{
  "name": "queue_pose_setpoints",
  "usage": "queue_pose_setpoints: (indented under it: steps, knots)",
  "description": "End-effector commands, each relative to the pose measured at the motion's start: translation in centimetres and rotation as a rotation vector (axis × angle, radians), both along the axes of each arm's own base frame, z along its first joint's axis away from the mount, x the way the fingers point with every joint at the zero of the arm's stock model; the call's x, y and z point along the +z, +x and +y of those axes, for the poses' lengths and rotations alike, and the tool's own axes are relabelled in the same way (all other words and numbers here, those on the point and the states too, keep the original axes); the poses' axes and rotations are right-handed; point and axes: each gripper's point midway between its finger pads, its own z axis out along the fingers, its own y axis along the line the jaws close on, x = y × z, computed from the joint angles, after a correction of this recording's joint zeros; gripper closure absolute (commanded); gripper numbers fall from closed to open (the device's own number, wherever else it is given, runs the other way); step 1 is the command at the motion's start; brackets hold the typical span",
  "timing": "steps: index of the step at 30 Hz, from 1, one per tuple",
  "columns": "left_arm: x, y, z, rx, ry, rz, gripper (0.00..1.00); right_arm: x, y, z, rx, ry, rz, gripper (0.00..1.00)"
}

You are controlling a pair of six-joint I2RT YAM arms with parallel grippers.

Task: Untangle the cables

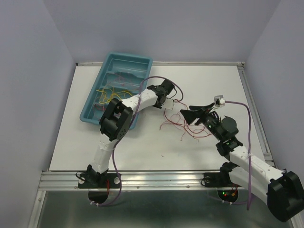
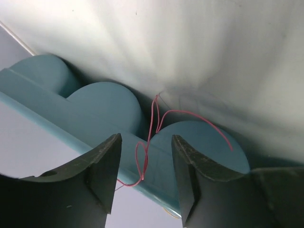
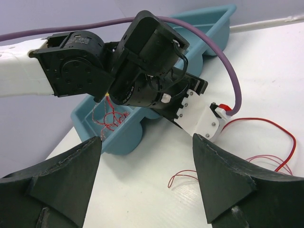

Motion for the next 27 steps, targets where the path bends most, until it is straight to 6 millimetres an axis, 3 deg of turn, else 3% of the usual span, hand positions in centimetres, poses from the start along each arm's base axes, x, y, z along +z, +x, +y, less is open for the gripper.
queue_pose_setpoints:
  steps: [1,4,5,8,15,18,21,24,27]
  knots:
    - [0.4,1.5,1.5,0.040,0.072,-0.058,0.47,0.0,-0.2,0.0,-0.006,0.009,-0.012,0.18]
    - [0.6,2.2,2.4,0.065,0.095,-0.075,0.67,0.0,-0.2,0.0,-0.006,0.009,-0.012,0.18]
    - [0.8,2.2,2.2,0.064,0.086,-0.077,0.86,0.1,-0.2,0.0,-0.005,0.011,-0.013,0.18]
    - [2.5,1.7,1.1,0.030,0.011,-0.060,1.00,0.0,-0.1,0.0,-0.005,0.009,-0.009,0.18]
    - [8.5,1.6,-2.4,-0.044,-0.276,-0.064,1.00,-0.4,0.1,0.2,-0.001,0.002,0.004,0.18]
    - [13.4,2.6,-4.1,-0.062,-0.487,-0.100,1.00,-0.4,0.1,0.2,-0.001,0.001,0.000,0.18]
    - [17.5,4.3,-4.0,-0.017,-0.669,-0.163,1.00,-0.4,0.1,0.1,-0.006,-0.001,-0.001,0.18]
    - [20.9,6.5,-1.8,0.018,-0.814,-0.208,1.00,-0.6,0.2,0.1,-0.008,-0.004,0.006,0.18]
    - [24.0,8.1,1.9,0.050,-0.920,-0.255,1.00,-0.8,0.3,0.2,-0.005,-0.007,0.011,0.18]
